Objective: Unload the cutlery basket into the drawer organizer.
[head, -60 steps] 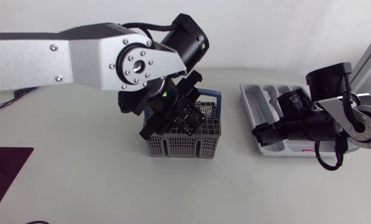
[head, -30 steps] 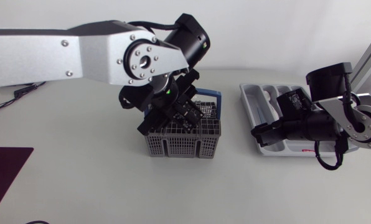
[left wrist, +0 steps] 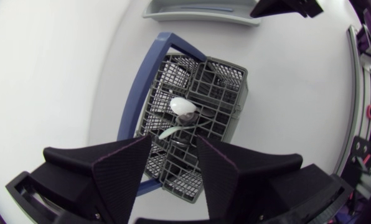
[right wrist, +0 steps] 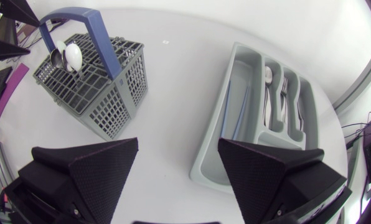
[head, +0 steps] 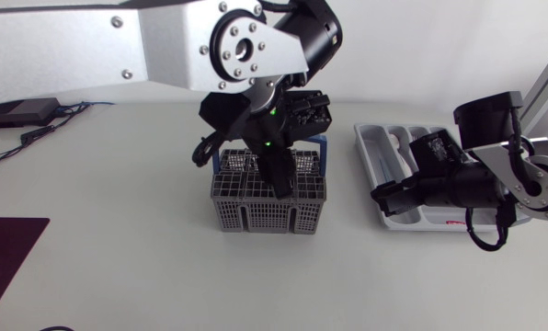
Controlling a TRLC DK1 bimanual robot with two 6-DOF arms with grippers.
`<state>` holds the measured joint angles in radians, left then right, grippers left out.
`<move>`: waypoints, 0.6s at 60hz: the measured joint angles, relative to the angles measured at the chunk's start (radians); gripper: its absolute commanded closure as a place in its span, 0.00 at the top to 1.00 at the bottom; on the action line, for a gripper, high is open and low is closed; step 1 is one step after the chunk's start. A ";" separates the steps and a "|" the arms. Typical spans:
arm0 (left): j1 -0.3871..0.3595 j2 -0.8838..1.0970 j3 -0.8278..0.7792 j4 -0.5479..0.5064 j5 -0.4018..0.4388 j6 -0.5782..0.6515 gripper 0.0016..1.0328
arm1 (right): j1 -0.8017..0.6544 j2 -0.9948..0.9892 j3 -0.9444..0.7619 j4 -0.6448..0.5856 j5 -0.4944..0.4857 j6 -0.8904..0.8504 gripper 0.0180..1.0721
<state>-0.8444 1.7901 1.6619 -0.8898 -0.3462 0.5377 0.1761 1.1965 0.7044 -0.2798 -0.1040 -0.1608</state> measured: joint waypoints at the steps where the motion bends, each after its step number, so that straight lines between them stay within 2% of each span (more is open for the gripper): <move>1: 0.003 0.004 0.000 -0.002 0.000 -0.026 0.62 | 0.000 -0.003 0.000 0.000 0.000 0.000 0.88; 4: 0.011 0.014 0.004 -0.004 0.019 -0.100 0.62 | 0.000 -0.013 0.000 0.000 0.000 0.000 0.88; 11: 0.071 0.046 0.021 -0.019 0.161 -0.262 0.62 | 0.000 -0.032 0.000 -0.001 0.000 0.000 0.88; 12: 0.098 0.055 0.032 -0.043 0.193 -0.315 0.62 | 0.000 -0.037 0.000 -0.001 0.000 0.000 0.88; 17: 0.140 0.059 0.035 -0.055 0.216 -0.391 0.61 | 0.000 -0.042 -0.003 -0.001 0.000 0.000 0.88; 25: 0.155 0.059 0.035 -0.056 0.190 -0.495 0.61 | 0.002 -0.044 -0.005 -0.002 0.000 0.000 0.88; 36: 0.108 0.066 0.035 -0.082 0.009 -0.665 0.61 | 0.002 -0.047 -0.005 -0.002 0.000 0.000 0.88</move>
<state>-0.7368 1.8557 1.6974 -0.9714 -0.3370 -0.1276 0.1780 1.1500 0.6994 -0.2813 -0.1040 -0.1604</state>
